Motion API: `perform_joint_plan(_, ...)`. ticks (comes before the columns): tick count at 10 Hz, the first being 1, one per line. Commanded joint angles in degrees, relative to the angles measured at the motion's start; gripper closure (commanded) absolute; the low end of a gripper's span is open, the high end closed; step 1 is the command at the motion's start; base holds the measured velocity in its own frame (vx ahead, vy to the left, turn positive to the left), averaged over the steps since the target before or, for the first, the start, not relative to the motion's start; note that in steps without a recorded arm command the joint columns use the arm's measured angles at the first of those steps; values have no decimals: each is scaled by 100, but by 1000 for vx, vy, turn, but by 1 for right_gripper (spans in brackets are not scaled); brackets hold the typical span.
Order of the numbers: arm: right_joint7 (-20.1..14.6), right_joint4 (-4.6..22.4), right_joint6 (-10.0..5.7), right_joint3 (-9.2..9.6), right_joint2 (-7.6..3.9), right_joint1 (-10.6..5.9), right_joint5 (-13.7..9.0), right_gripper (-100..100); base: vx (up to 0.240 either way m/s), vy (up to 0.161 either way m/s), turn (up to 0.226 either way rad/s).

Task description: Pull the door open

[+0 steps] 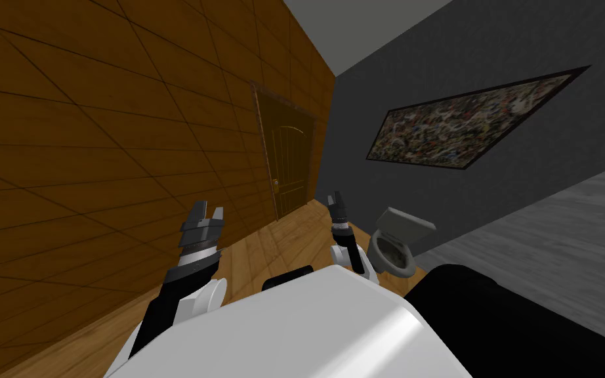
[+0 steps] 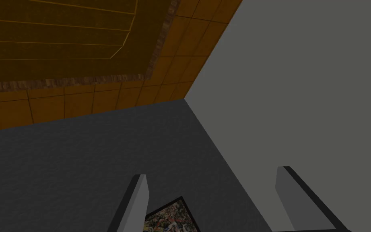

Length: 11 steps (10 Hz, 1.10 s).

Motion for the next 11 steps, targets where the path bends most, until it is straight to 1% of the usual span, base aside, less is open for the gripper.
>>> perform_joint_plan(1, 96, 138, -19, 7, -57, -56, 158, -100, 19, 4, -8)
perform_joint_plan(2, 96, 138, -19, 7, -57, -56, 158, -100, 141, 45, 5)
perform_joint_plan(4, 202, 292, -41, 15, -113, -118, 333, -100, 173, 44, -3)
perform_joint_plan(6, 343, 495, -69, 25, -177, -201, 565, -100, 189, 45, -4)
perform_joint_plan(8, 514, 743, -103, 38, -246, -301, 847, -100, 195, 33, 0)
perform_joint_plan(9, 563, 814, -113, 41, -262, -330, 928, -100, 171, 35, -5)
perform_joint_plan(10, 663, 958, -133, 48, -296, -388, 1092, -100, 143, 53, -2)
perform_joint_plan(11, 712, 1030, -143, 52, -313, -417, 1174, -100, 123, 60, -2)
